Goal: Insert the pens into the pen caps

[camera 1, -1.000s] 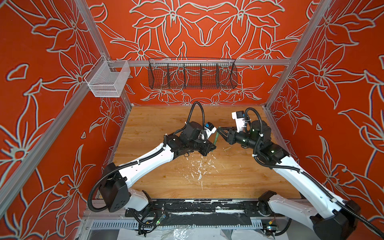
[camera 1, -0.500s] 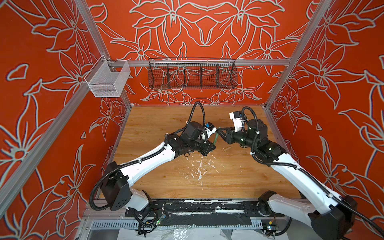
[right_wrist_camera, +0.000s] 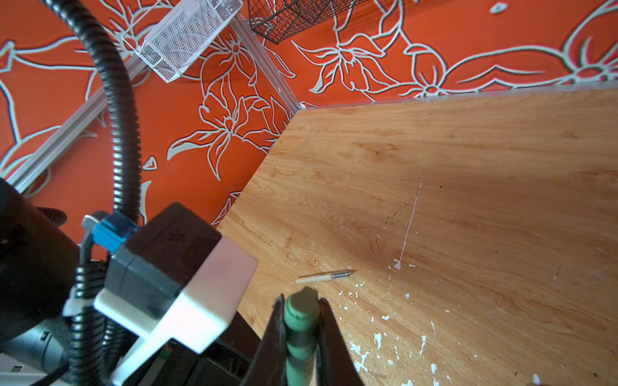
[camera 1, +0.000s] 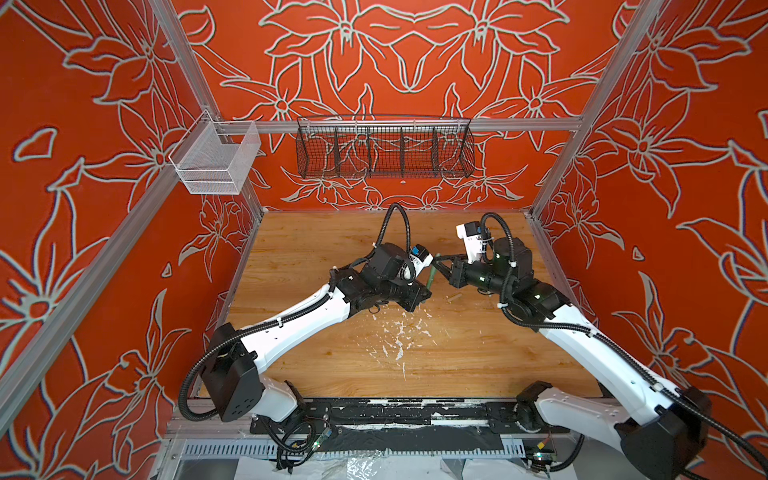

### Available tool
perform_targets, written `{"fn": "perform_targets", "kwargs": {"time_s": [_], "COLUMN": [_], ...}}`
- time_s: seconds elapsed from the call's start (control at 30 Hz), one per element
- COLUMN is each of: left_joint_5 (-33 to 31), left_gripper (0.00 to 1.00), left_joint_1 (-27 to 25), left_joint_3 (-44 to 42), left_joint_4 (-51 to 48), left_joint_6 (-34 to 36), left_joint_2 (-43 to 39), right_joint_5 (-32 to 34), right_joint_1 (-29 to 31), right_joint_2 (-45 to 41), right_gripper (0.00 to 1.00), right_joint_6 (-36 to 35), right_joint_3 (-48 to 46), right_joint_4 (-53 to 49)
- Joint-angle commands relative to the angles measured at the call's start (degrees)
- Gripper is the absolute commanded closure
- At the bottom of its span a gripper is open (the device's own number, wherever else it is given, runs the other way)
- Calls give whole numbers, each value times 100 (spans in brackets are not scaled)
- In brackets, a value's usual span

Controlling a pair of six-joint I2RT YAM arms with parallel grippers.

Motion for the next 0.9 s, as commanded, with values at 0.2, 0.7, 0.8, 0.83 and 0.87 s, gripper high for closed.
{"fn": "perform_targets", "kwargs": {"time_s": [0.2,0.7,0.8,0.83,0.87], "left_joint_5": [-458,-159,-128,-130,-127], "left_gripper": [100,100,100,100,100], "left_joint_1": [184,672,681,681,682], "left_joint_3": [968,1999,2179,2246,2296], "left_joint_4": [350,534,527,509,502], "left_joint_6": [127,657,779,797,806], "left_joint_2": [483,716,735,756,771], "right_joint_5": [-63,-62,-171,-203,-197], "right_joint_1": [35,90,110,119,127], "right_joint_2": [-98,-80,-25,-2,4], "right_gripper": [100,100,100,100,100], "right_joint_6": [-9,-6,81,126,146], "right_joint_3": [-67,-382,-492,-525,-542], "right_joint_4": [-62,-293,-217,-178,-182]}}
